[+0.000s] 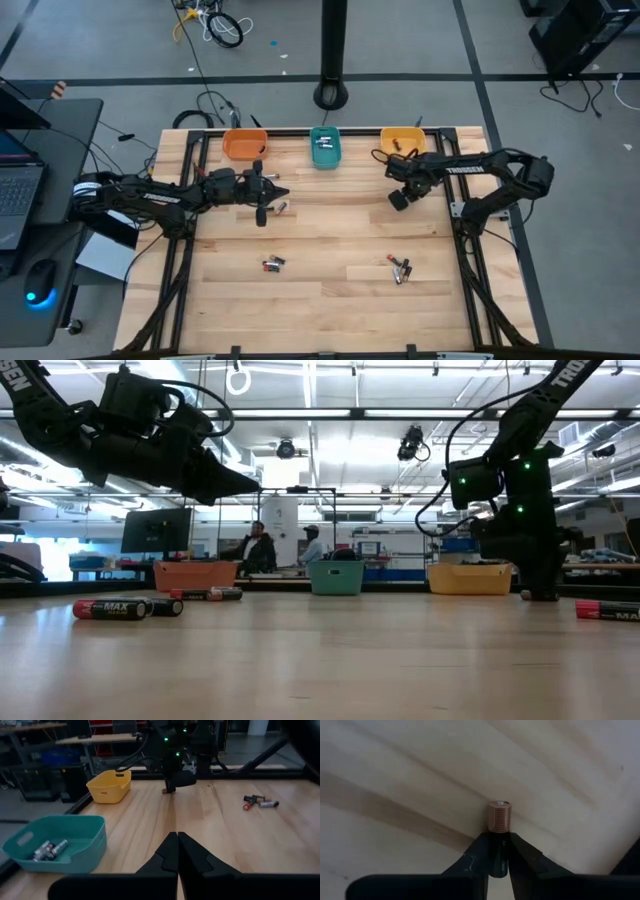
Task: Sort batteries
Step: Put the brown-black battery in the orange bin
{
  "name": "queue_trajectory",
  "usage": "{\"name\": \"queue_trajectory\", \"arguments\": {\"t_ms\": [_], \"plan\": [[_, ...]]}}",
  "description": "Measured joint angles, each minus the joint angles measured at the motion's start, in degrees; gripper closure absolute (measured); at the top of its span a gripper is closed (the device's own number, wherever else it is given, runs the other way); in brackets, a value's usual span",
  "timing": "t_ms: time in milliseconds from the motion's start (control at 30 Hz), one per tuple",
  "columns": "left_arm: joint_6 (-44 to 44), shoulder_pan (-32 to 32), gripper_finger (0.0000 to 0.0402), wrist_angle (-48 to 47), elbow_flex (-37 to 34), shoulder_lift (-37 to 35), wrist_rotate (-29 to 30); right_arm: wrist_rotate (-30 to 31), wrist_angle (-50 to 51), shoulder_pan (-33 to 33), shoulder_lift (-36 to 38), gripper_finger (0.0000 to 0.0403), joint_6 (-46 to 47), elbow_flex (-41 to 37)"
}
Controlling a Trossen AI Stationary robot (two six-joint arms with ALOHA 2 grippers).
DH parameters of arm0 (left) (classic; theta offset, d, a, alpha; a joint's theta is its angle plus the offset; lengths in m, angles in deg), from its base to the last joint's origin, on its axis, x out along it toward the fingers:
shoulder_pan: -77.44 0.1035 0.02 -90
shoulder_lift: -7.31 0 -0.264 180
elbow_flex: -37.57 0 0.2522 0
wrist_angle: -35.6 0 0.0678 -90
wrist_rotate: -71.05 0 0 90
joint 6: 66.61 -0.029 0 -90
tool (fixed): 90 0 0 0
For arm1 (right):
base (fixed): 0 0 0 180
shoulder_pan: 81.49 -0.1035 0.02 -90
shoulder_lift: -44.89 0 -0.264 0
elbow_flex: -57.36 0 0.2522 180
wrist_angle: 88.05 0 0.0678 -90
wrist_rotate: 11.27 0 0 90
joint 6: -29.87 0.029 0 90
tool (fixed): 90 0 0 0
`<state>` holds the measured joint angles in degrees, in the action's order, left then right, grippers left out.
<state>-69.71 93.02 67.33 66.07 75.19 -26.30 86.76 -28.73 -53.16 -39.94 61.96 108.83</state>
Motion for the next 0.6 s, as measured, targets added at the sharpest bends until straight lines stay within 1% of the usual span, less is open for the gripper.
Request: {"name": "queue_trajectory", "arguments": {"t_ms": [133, 167, 200, 300, 433, 500, 600], "plan": [[5.9, 0.0, 0.0396, 0.0, 0.5, 0.0, -0.3, 0.7, 0.6, -3.0, 0.0, 0.0346, -2.3, 1.0], [7.1, 0.0, 0.0396, 0.1, 0.8, 0.0, -0.7, 0.0, 0.1, -3.8, 0.5, 0.0346, -2.5, 1.3], [8.1, 0.0, 0.0396, 0.1, 1.2, 0.0, -1.2, -2.3, -1.2, -4.8, 1.3, 0.0346, -2.6, 1.8], [10.0, 0.0, 0.0396, 0.0, 2.5, 0.0, -3.9, -4.6, -6.4, -7.7, 4.9, 0.0346, -3.9, 2.6], [11.3, -0.3, 0.0386, 0.1, 4.3, 0.2, -5.6, -5.7, -20.5, -12.6, 9.5, 0.0346, -6.5, 2.6], [11.1, -1.2, 0.0371, 1.2, 5.2, 1.0, -5.7, -5.9, -28.8, -15.2, 10.8, 0.0346, -8.6, 2.6], [11.0, -3.4, 0.0339, 4.1, 7.2, 3.7, -6.6, -5.2, -43.5, -19.1, 11.1, 0.0346, -12.5, 2.6]]}}
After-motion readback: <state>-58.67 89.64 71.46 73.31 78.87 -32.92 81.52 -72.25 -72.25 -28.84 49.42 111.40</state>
